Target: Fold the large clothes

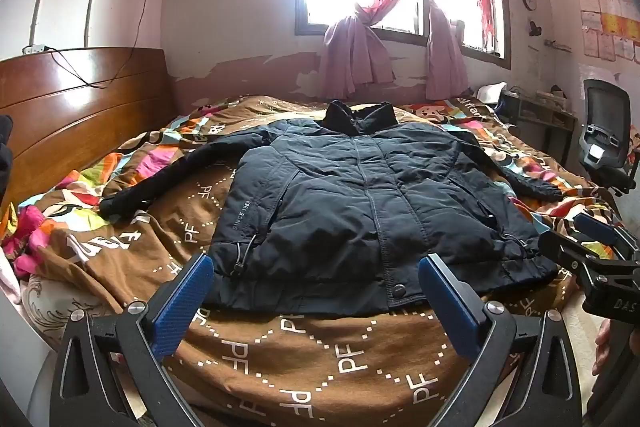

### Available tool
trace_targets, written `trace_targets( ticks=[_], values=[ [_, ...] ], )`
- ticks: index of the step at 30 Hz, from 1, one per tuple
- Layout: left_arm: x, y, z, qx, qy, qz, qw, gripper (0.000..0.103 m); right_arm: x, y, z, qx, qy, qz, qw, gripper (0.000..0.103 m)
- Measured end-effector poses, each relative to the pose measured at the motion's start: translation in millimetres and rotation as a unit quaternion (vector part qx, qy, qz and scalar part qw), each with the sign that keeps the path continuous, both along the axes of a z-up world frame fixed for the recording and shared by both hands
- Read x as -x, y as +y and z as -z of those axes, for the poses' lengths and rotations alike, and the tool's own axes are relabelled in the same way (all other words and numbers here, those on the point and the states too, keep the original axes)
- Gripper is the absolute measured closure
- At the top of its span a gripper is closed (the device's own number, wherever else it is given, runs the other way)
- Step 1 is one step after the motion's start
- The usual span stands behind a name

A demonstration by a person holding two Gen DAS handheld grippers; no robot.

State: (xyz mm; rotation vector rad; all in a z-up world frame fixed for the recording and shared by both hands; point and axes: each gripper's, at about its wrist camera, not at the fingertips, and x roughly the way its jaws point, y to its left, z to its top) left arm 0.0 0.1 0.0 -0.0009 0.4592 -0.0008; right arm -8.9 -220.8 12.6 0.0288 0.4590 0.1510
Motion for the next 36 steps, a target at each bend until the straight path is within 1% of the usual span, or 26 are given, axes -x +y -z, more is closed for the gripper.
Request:
trace_targets(
  ticks=[31,36],
  values=[
    [0.1,0.1,0.0,0.002,-0.002,0.0,1.0,0.0,-1.5,0.9,1.3,0.001,0.001,0.0,1.0,0.001],
    [-0.8,0.6,0.8,-0.004,0.002,-0.007,1.0,0.0,-3.4,1.7,0.4,0.001,0.002,-0.001,1.0,0.001]
  ],
)
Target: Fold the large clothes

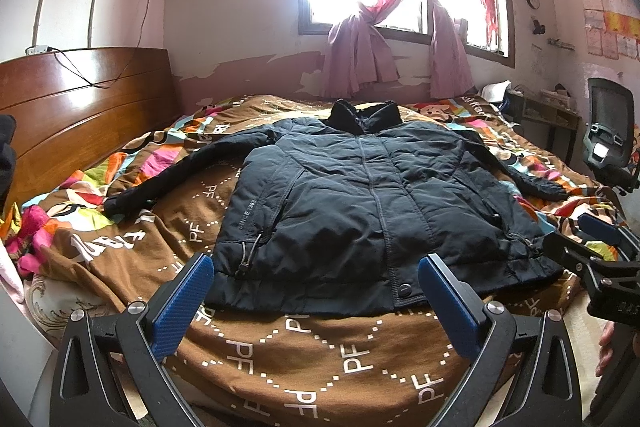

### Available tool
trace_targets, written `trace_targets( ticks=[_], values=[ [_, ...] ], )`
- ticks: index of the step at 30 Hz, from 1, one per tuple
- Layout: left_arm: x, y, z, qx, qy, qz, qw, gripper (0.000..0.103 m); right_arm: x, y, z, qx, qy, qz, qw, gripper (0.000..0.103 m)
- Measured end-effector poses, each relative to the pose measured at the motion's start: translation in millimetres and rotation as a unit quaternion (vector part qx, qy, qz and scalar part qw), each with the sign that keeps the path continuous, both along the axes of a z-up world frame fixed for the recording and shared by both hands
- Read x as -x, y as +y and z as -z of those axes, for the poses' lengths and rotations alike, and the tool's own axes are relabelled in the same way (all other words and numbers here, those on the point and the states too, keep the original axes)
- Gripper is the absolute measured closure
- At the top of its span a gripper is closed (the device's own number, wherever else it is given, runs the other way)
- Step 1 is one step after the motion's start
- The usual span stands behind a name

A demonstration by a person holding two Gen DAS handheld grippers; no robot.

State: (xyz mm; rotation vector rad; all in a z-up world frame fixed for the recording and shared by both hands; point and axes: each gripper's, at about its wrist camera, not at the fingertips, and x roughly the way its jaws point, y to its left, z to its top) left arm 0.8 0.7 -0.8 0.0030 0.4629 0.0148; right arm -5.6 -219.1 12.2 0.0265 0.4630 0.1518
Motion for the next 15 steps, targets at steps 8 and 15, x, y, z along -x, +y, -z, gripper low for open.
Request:
trace_targets(
  ticks=[8,15],
  values=[
    [-10.4,6.4,2.7,0.008,0.013,-0.015,0.9998,0.0,-0.5,0.2,-0.1,0.003,0.003,0.009,1.0,0.001],
    [-50.8,8.1,-9.7,-0.006,0.018,-0.016,0.9997,0.0,-16.4,-38.8,-14.5,-0.028,-0.006,0.062,0.998,0.001]
  ],
)
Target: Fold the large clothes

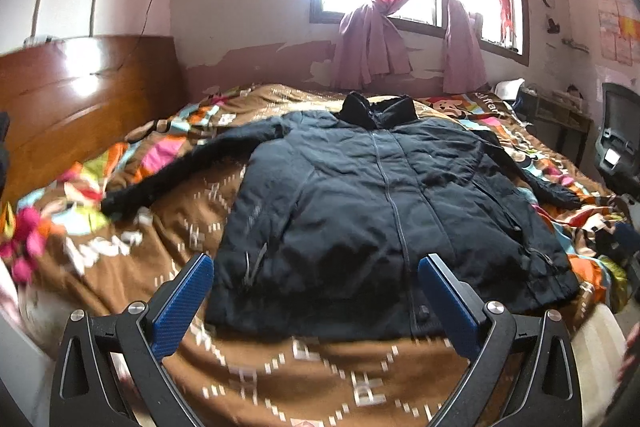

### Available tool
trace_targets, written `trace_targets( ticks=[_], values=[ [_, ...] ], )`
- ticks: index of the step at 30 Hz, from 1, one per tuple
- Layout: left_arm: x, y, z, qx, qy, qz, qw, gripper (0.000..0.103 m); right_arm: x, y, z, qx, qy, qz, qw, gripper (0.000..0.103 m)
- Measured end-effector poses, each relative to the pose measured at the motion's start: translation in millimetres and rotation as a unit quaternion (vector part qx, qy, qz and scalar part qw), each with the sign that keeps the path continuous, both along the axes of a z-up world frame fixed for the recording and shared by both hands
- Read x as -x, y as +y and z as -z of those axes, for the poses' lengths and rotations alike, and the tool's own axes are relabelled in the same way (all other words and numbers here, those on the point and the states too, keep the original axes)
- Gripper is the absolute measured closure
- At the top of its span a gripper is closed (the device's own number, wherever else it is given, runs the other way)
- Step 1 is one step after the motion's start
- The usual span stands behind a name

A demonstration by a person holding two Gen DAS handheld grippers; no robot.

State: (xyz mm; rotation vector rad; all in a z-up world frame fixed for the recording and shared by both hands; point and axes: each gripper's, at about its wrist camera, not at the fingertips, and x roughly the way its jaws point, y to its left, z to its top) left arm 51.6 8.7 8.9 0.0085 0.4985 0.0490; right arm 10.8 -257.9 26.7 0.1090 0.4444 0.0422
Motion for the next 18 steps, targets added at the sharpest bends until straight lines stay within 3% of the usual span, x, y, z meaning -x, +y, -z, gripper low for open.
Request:
trace_targets(
  ticks=[5,7,13,16,18],
  values=[
    [-44.7,-8.8,-24.4,-0.04,-0.021,-0.009,0.9989,0.0,-40.1,-57.9,-10.1,-0.023,-0.005,0.079,0.997,0.001],
    [-67.6,-13.1,-32.3,-0.043,-0.021,-0.008,0.9988,0.0,-60.6,-94.3,-10.6,-0.053,-0.008,0.139,0.989,0.001],
    [-131.4,-33.2,-44.6,-0.019,0.004,-0.005,0.9998,0.0,-123.9,-186.7,2.4,-0.135,-0.011,0.308,0.942,0.001],
    [-162.8,-53.4,-44.6,-0.023,0.019,-0.008,0.9995,0.0,-168.9,-225.7,13.8,-0.185,0.002,0.365,0.912,0.001],
    [-188.3,-68.7,-45.3,-0.014,0.028,0.003,0.9995,0.0,-199.9,-250.8,22.9,-0.217,0.003,0.379,0.9,0.001]
  ],
)
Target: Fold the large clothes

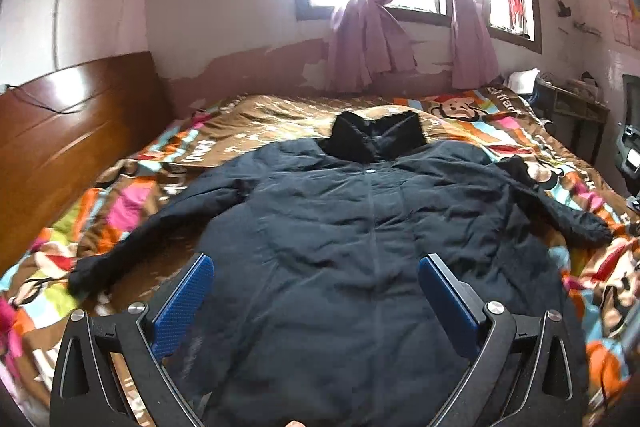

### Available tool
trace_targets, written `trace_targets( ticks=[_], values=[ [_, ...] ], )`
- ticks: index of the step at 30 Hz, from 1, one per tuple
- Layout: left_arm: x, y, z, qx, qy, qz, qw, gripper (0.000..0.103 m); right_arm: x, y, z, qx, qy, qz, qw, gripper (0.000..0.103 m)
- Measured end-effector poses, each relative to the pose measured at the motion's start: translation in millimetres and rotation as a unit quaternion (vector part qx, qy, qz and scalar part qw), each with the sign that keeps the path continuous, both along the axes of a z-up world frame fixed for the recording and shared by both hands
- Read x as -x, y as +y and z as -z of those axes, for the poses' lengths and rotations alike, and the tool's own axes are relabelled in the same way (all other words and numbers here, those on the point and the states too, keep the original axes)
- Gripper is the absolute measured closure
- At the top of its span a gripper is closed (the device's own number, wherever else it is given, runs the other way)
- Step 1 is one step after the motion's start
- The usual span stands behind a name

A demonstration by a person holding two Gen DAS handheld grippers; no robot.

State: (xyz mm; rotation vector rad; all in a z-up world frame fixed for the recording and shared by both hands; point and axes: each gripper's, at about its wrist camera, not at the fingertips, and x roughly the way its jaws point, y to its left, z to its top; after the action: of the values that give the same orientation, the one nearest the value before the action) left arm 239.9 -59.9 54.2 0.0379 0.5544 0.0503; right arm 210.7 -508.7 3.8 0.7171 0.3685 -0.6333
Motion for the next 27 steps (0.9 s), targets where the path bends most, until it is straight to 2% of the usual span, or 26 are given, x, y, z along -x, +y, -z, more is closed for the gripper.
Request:
trace_targets(
  ticks=[2,5,6,10,15,20,22,24,25,27],
  values=[
    [-22.6,-15.4,1.8,0.002,0.009,0.017,0.9998,0.0,-33.6,-22.3,10.6,-0.007,0.007,-0.002,1.0,0.001],
    [-56.9,-40.3,5.7,-0.005,0.029,0.035,0.999,0.0,-73.3,-52.4,36.1,-0.02,0.018,-0.068,0.997,0.001],
    [-67.1,-48.7,6.9,-0.005,0.035,0.037,0.9987,0.0,-78.9,-60.3,45.4,-0.017,0.017,-0.074,0.997,0.001],
    [-103.5,-77.1,12.7,0.029,0.04,0.064,0.9968,0.0,-82.2,-88.0,74.9,-0.012,0.052,-0.032,0.998,0.001],
    [-148.6,-112.0,20.5,0.054,0.042,0.114,0.9912,0.0,-93.0,-117.4,96.4,-0.049,0.027,-0.039,0.998,0.001],
    [-189.8,-141.7,23.9,0.064,0.039,0.135,0.988,0.0,-102.8,-131.6,113.9,-0.066,0.023,-0.034,0.997,0.002],
    [-208.9,-156.6,29.2,0.068,0.053,0.163,0.9828,0.0,-107.3,-142.1,122.0,-0.077,0.025,-0.022,0.996,0.008],
    [-227.8,-168.8,38.1,0.08,0.085,0.189,0.9751,0.0,-111.6,-150.4,130.3,-0.103,0.024,-0.026,0.994,0.026],
    [-235.4,-175.3,42.8,0.088,0.095,0.196,0.9721,0.0,-113.1,-153.8,133.9,-0.114,0.021,-0.03,0.993,0.031],
    [-248.5,-191.8,51.5,0.089,0.109,0.209,0.9678,0.0,-112.2,-157.0,137.5,-0.123,0.019,-0.023,0.992,0.056]
  ],
)
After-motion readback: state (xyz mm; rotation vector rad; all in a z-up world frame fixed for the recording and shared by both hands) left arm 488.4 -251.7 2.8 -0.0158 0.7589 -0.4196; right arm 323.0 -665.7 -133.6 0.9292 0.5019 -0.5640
